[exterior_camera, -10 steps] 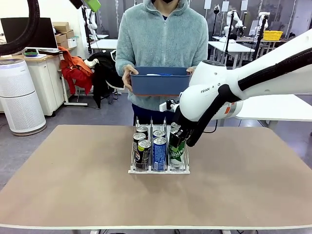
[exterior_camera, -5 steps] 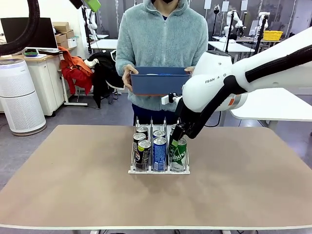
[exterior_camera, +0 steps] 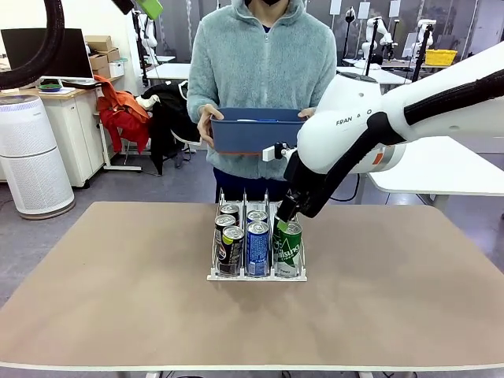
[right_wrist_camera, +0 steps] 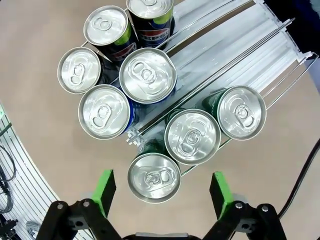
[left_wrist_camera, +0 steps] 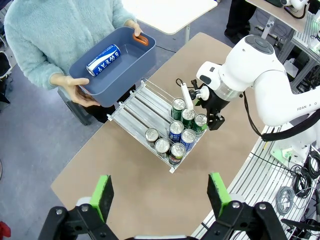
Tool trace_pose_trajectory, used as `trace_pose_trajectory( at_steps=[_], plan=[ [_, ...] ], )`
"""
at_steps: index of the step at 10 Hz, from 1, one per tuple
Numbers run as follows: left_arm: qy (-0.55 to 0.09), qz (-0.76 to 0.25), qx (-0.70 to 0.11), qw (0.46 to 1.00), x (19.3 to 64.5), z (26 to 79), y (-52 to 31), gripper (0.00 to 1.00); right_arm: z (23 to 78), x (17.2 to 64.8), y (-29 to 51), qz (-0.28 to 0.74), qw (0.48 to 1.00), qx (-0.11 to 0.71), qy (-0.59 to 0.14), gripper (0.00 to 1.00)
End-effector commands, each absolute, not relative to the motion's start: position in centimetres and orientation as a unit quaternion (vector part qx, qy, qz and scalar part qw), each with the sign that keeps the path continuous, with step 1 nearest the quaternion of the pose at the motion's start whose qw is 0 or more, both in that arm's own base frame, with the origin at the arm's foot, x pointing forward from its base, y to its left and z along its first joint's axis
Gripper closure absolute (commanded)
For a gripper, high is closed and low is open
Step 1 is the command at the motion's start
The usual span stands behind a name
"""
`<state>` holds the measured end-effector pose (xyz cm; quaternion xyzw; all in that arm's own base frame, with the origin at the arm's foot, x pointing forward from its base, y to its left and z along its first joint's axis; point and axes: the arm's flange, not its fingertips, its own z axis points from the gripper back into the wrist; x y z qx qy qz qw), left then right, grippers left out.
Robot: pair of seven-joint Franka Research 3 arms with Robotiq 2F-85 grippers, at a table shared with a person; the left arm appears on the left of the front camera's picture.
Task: Fill the beverage cans into the dispenser.
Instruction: Pick up the Ionic drink handed by the human.
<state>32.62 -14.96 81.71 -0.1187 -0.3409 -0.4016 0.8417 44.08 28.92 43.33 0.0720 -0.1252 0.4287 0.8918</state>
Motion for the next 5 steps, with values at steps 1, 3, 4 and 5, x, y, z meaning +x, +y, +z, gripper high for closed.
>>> trace_pose_trajectory(
  at_steps=[1, 3, 4, 5],
  plan=[
    [-0.340, -0.400, -0.119, 0.843, 32.47, 81.61, -14.76, 0.00, 43.04, 44.23, 28.98, 0.433, 0.890, 0.068, -0.124, 0.00],
    [-0.340, -0.400, -0.119, 0.843, 32.47, 81.61, -14.76, 0.00, 43.04, 44.23, 28.98, 0.433, 0.890, 0.068, -0.124, 0.00],
    [-0.340, -0.400, -0.119, 0.843, 32.47, 81.61, -14.76, 0.00, 43.04, 44.23, 28.98, 0.433, 0.890, 0.068, -0.124, 0.00],
    [-0.340, -0.400, -0.119, 0.843, 32.47, 81.61, -14.76, 0.00, 43.04, 44.23, 28.98, 0.433, 0.890, 0.068, -0.124, 0.00]
  ],
)
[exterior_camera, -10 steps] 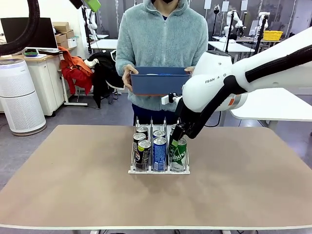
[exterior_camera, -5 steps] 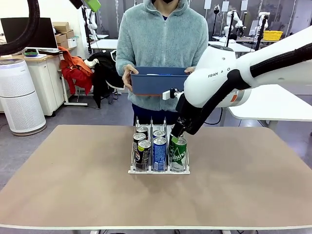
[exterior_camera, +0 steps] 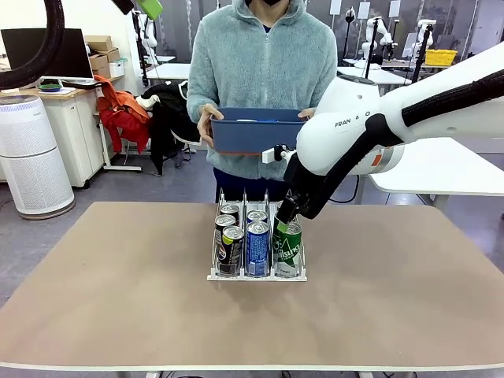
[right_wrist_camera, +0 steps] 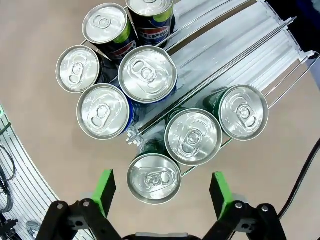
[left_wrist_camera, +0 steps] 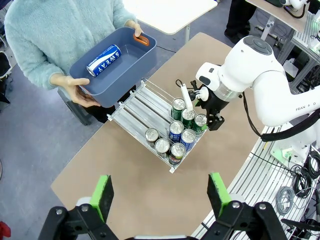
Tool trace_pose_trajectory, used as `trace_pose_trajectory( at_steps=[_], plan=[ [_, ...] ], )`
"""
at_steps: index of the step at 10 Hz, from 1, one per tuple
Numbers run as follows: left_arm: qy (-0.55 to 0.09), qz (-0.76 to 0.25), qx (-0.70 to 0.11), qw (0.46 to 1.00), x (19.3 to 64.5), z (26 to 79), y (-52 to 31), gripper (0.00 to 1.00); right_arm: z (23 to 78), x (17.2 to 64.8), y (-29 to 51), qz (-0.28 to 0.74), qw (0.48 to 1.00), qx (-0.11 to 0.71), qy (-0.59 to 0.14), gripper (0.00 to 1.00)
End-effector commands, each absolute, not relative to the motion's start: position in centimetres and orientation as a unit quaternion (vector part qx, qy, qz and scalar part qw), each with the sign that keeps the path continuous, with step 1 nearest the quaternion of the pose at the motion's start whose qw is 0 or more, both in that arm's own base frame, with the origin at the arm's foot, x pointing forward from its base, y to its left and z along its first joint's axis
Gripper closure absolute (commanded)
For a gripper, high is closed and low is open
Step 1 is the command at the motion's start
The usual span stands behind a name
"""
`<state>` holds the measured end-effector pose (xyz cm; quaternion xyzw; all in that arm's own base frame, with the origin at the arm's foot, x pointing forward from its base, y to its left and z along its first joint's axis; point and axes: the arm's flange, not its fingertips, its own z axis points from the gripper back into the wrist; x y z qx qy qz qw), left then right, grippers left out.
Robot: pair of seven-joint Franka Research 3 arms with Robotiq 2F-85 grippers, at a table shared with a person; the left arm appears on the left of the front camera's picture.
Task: Fill the beverage cans into the dispenser.
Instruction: Pick up the Ionic drink handed by the human.
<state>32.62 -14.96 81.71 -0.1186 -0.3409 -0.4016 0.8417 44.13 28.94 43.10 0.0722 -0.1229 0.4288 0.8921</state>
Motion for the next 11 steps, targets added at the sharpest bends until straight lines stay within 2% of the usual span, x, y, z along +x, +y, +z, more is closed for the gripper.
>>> trace_pose_trajectory(
  at_steps=[1, 3, 6, 11],
  plan=[
    [-0.340, -0.400, -0.119, 0.843, 32.5, 81.6, -14.8, 0.00, 43.1, 44.1, 28.9, 0.429, 0.892, 0.072, -0.123, 0.00],
    [-0.340, -0.400, -0.119, 0.843, 32.5, 81.6, -14.8, 0.00, 48.6, 43.7, 27.1, 0.402, 0.895, 0.085, -0.176, 0.00],
    [-0.340, -0.400, -0.119, 0.843, 32.5, 81.6, -14.8, 0.00, 57.3, 43.6, 22.1, 0.420, 0.877, 0.102, -0.210, 0.00],
    [-0.340, -0.400, -0.119, 0.843, 32.5, 81.6, -14.8, 0.00, 72.6, 40.9, 16.4, 0.449, 0.863, 0.115, -0.203, 0.00]
  ],
)
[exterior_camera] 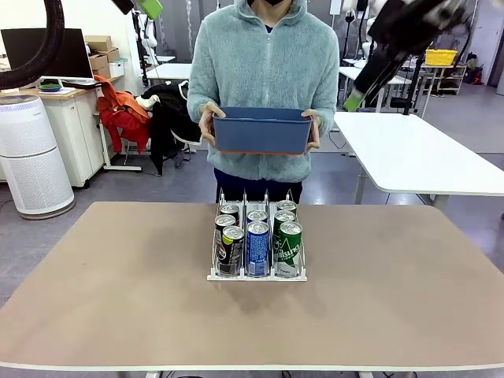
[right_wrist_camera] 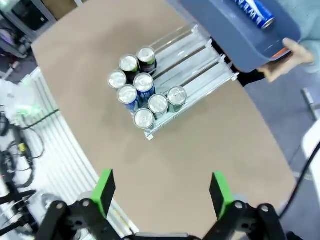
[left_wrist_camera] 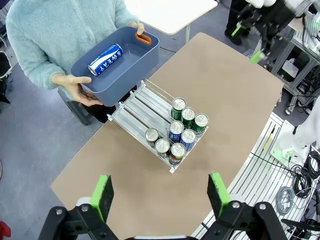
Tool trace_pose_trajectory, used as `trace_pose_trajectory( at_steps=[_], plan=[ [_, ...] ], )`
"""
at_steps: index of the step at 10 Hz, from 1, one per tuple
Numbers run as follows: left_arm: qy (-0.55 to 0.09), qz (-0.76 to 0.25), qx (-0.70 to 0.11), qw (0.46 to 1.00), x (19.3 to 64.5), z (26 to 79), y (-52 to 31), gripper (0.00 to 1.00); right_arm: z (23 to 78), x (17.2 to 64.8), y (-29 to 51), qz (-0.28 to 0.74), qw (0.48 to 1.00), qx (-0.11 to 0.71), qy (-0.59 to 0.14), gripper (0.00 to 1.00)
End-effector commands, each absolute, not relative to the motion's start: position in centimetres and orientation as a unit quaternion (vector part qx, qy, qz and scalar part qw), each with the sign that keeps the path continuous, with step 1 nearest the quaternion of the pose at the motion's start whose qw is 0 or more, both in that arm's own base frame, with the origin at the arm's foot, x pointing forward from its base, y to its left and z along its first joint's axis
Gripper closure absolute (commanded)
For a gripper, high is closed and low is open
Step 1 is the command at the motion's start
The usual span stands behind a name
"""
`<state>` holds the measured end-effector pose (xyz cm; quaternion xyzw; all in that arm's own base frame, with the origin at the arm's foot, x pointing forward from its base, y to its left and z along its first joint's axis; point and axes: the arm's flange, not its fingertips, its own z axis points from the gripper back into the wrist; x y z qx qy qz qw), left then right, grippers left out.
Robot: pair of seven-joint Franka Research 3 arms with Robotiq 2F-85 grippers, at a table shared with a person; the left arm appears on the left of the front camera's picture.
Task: Fill the beverage cans into the dispenser.
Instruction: Pick up the Ionic drink handed by the human.
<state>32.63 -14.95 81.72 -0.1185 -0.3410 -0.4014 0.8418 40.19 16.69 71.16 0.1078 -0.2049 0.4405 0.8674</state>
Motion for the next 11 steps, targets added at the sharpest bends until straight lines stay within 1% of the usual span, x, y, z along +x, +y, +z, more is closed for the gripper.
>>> trace_pose_trajectory(
  at_steps=[1, 4, 6, 9, 10, 11],
  plan=[
    [-0.340, -0.400, -0.119, 0.843, 32.5, 81.6, -14.8, 0.00, 74.7, 40.5, 15.5, 0.445, 0.861, 0.118, -0.216, 0.00],
    [-0.340, -0.400, -0.119, 0.843, 32.5, 81.6, -14.8, 0.00, 78.6, 38.8, 13.2, 0.419, 0.861, 0.109, -0.267, 0.00],
    [-0.340, -0.400, -0.119, 0.843, 32.5, 81.6, -14.8, 0.00, 79.3, 38.4, 11.3, 0.401, 0.852, 0.109, -0.318, 0.00],
    [-0.340, -0.400, -0.119, 0.843, 32.5, 81.6, -14.8, 0.00, 80.0, 38.5, 8.0, 0.384, 0.837, 0.137, -0.365, 0.00],
    [-0.340, -0.400, -0.119, 0.843, 32.5, 81.6, -14.8, 0.00, 79.9, 38.6, 7.8, 0.383, 0.838, 0.147, -0.361, 0.00],
    [-0.340, -0.400, -0.119, 0.843, 32.5, 81.6, -14.8, 0.00, 81.2, 38.9, 8.7, 0.375, 0.852, 0.117, -0.345, 0.00]
  ],
)
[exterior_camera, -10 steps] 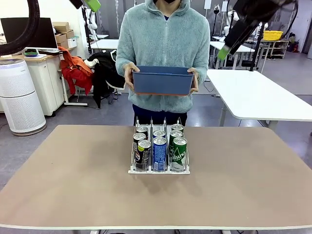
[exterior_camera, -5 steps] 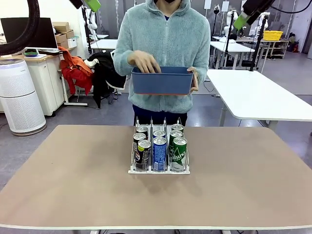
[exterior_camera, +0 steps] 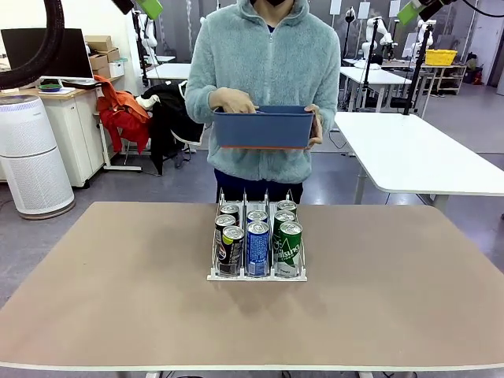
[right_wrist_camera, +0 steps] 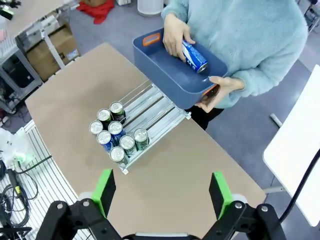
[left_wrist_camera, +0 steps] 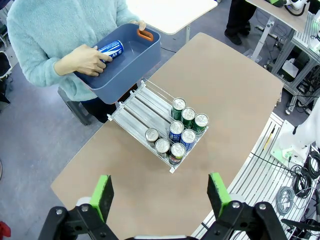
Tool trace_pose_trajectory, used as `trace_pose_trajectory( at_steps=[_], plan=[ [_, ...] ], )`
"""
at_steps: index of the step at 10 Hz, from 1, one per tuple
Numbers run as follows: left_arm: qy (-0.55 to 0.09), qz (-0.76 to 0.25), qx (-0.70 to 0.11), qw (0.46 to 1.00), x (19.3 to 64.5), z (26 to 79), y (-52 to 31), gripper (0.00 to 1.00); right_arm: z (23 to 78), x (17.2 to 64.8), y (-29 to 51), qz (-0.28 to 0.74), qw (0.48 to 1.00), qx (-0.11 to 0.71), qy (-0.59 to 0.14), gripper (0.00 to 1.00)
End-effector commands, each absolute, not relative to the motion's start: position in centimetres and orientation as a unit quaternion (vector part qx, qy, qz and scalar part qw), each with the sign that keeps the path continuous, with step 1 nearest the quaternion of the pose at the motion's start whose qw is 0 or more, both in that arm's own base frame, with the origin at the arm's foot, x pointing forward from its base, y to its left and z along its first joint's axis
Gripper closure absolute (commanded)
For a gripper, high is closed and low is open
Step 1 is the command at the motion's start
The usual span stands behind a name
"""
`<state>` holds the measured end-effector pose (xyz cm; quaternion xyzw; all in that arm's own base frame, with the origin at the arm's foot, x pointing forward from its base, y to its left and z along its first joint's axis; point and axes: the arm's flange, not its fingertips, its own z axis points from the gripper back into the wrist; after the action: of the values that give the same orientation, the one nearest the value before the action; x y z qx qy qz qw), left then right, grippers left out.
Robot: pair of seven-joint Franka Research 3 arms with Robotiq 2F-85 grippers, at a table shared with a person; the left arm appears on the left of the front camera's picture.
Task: Fill the beverage cans into the dispenser.
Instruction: Pick up the Ionic drink handed by the human.
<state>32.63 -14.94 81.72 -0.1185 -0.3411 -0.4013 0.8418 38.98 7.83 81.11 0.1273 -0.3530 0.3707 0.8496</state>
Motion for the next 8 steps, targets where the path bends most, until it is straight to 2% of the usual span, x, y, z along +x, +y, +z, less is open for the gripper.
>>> trace_pose_trajectory(
  at_steps=[1, 8],
  plan=[
    [-0.340, -0.400, -0.119, 0.843, 32.47, 81.61, -14.76, 0.00, 81.23, 38.92, 8.66, 0.375, 0.852, 0.117, -0.345, 0.00],
    [-0.340, -0.400, -0.119, 0.843, 32.47, 81.61, -14.76, 0.00, 81.01, 38.87, 8.86, 0.373, 0.847, 0.133, -0.355, 0.00]
  ],
)
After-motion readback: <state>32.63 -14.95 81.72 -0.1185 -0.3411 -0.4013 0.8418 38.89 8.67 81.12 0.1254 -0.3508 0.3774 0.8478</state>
